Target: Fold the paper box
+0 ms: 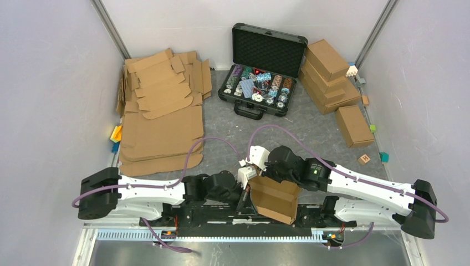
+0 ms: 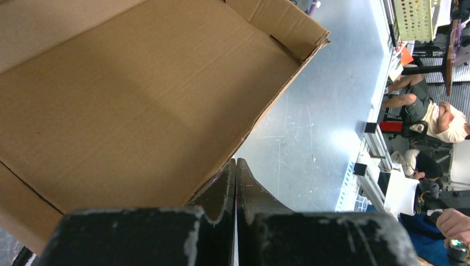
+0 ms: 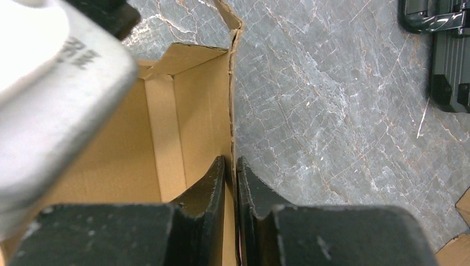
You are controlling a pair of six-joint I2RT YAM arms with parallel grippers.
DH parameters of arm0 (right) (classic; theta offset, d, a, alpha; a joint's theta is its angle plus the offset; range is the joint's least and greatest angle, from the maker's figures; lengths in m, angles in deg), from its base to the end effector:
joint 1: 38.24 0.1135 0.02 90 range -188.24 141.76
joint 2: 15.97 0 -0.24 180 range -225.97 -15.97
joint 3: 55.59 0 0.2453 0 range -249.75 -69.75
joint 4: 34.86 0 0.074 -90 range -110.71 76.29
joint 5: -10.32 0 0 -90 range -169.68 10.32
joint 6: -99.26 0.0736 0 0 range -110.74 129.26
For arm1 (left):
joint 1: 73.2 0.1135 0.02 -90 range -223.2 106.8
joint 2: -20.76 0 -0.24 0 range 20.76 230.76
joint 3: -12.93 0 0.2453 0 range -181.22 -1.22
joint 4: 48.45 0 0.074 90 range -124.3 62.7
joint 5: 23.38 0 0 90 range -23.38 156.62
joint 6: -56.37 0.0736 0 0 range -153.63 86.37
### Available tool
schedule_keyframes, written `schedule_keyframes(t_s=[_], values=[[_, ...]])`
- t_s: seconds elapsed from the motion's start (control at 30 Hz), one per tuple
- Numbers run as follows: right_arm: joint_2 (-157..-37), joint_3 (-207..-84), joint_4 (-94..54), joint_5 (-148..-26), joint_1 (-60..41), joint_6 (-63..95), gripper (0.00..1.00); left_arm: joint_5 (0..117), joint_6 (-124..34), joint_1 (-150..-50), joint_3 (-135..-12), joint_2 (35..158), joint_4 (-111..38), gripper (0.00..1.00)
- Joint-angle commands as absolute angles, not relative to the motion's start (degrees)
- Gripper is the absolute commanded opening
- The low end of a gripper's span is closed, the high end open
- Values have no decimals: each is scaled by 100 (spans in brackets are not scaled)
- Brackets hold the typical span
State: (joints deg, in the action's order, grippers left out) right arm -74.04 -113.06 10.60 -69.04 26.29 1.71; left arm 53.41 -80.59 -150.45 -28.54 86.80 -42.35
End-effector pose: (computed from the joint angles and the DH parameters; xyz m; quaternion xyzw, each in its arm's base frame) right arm 0.1154 0.2107 0.2092 -0.5152 0.7671 0.1021 0.3684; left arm 0.0434 -0.2679 0.1565 0.2805 0.8183 -0.4813 0.1417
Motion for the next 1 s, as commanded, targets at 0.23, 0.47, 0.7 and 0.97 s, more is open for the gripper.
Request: schedule_keyframes(t_s=[0.23,0.47,0.7,0.97], values=[[-7194,-11214,854,-6607,2697,329,27,6236,-7359,-14453,-2660,8880,-4606,3],[-7196,-10942,717,-6696,2697,434,37,6447,-7102,-14309,-2489,9093,-5025,3],[-7250,-10897,643,-6931,2765,880,54,6494,-7072,-14307,-2470,9693,-5341,3],[-7084,-10627,486,-7055,2781,1470,62,6639,-7134,-14149,-2398,10107,-5931,3]])
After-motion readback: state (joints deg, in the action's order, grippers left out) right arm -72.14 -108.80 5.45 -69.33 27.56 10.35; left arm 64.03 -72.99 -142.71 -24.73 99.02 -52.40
